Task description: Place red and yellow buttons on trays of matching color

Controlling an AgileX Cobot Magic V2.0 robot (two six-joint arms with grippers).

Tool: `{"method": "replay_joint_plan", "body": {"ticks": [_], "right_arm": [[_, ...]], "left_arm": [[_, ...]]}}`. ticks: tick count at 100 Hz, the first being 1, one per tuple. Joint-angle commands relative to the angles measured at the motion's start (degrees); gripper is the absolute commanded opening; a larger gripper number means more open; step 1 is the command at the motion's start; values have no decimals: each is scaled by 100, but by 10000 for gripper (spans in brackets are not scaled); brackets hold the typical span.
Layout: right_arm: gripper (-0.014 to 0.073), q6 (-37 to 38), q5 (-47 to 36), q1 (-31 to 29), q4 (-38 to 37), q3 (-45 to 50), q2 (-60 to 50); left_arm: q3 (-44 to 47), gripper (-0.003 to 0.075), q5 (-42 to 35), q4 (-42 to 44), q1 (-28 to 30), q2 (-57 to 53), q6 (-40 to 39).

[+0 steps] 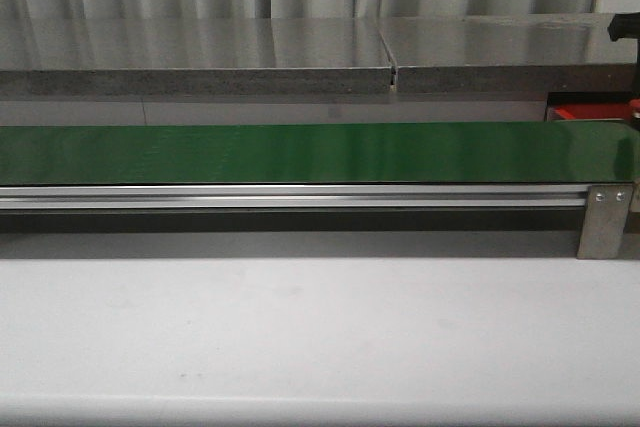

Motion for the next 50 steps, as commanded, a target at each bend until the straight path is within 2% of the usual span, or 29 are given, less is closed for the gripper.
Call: {"method": "replay_joint_plan", "body": {"ticks": [1,10,19,26,41,50], "right_arm": [[427,-6,-57,4,-128,-181,-535],[419,-6,90,64,-271,-174,-703],[368,-6,209,193,-476,-119,-882],[282,-6,259,301,-527,-17,-1037],[28,-6,252,508,-539,313,-1406],[-97,-6,221,614,-566,568,-1675]], "left_arm": [[-154,-20,-377,-48,-44,0,-56],[-154,-20,-377,-48,-44,0,-56],[-154,-20,-377,-48,-44,0,-56],[-154,-20,-377,-48,-44,0,-56],[-154,-20,-377,-48,-44,0,-56],[-154,-20,-377,-48,-44,0,-56]]}}
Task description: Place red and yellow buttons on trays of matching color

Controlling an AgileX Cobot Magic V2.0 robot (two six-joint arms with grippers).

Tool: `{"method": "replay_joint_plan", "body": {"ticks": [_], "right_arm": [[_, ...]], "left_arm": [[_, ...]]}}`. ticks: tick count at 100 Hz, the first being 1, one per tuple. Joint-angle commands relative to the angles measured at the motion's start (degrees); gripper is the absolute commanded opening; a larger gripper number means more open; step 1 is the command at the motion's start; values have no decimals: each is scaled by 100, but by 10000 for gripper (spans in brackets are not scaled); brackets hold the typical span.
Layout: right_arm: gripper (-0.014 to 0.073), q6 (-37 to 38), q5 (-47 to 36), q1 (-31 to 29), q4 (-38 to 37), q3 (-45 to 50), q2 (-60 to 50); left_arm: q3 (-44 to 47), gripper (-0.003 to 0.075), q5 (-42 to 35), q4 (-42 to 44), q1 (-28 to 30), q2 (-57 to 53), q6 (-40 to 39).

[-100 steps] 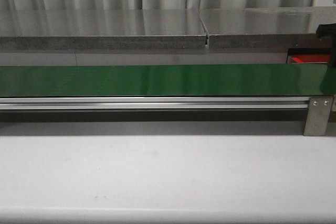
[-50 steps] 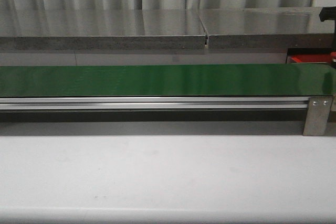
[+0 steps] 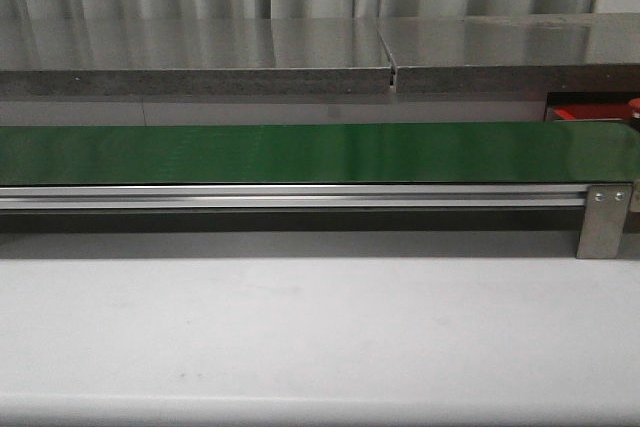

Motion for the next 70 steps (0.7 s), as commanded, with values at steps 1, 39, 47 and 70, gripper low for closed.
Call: {"method": "replay_joint_plan", "body": {"ticks": [1,39,47,70], "right_arm": [[-104,-6,-224,77,-109,100,-616],[-117,-12,-573,207,-162,1657,-2172],[-117,-12,-671,207,-217,2001,-2535],[-117,-12,-796,207,-239,2828,-3518]], "left_arm": [[-154,-20,-377,-48,-44,0,-56],[-154,-20,-377,-48,-44,0,-56],[-154,-20,-377,-48,-44,0,-56],[-154,-20,-377,-48,-44,0,-56]]}}
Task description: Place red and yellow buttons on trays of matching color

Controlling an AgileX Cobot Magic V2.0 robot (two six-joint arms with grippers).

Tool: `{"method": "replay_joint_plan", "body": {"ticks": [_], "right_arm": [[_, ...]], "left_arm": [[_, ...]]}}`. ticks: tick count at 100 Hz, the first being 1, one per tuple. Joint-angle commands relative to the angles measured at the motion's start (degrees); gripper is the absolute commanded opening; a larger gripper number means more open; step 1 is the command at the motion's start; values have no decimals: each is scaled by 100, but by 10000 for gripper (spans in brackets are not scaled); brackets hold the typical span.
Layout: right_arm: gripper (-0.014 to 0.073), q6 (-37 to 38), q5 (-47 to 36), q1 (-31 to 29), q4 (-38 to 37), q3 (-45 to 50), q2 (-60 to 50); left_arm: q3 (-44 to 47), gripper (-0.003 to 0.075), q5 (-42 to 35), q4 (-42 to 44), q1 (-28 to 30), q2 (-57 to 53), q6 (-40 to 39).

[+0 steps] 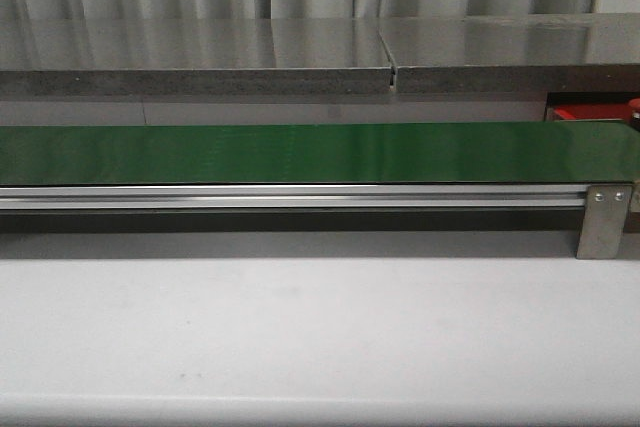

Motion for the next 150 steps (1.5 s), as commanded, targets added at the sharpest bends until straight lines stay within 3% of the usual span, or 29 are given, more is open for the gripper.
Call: {"method": "replay_joint_plan", "body": {"ticks": [1,100,150], "right_arm": [[-117,-14,-366,13,-92,130,-550],[-117,-14,-445,13,-111,2778,-4068],[-117,-9,-329,13,-165,2857,-4281]], "left_arm": [[-154,-20,-377,-48,-44,0,-56],[-154,-20,-377,-48,-44,0,-56],[-154,-20,-377,-48,-44,0,-56]]}}
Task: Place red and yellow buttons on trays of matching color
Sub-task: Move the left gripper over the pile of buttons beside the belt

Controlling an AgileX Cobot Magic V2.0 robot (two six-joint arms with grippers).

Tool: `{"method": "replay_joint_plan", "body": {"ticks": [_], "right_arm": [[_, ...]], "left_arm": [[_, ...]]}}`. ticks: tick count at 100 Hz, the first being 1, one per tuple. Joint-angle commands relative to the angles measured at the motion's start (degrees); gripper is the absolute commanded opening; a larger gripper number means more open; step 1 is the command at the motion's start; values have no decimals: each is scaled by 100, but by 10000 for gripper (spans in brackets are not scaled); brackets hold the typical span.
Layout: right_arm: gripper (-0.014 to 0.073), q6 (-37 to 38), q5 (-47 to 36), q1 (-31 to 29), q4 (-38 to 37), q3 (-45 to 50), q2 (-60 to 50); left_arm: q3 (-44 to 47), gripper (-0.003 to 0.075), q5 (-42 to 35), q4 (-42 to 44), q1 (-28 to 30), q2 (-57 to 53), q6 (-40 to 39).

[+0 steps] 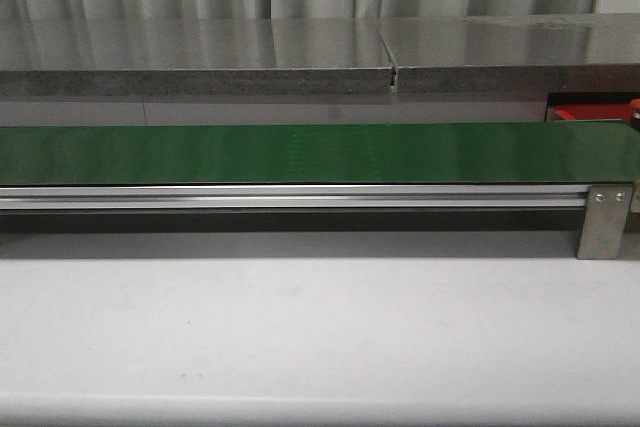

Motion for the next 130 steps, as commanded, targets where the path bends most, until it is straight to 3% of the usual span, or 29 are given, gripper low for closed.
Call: {"method": "replay_joint_plan", "body": {"ticks": [1,78,106,130], "right_arm": [[-117,-9,-314,13,-63,-161,-18],[-117,-9,-309,13,-94,-161,-18],[-117,-9,-305,13,-94,-161,-18],[-117,-9,-305,13,-94,-161,-18]], "left_arm": [[-154,-20,-377,-48,-44,0,-56],[-154,-20,-415,-62,-44,20,-56],[-214,-20,-689,-41,-32,597,-109],[-419,-20,-900,96,559,1210,-369]]}}
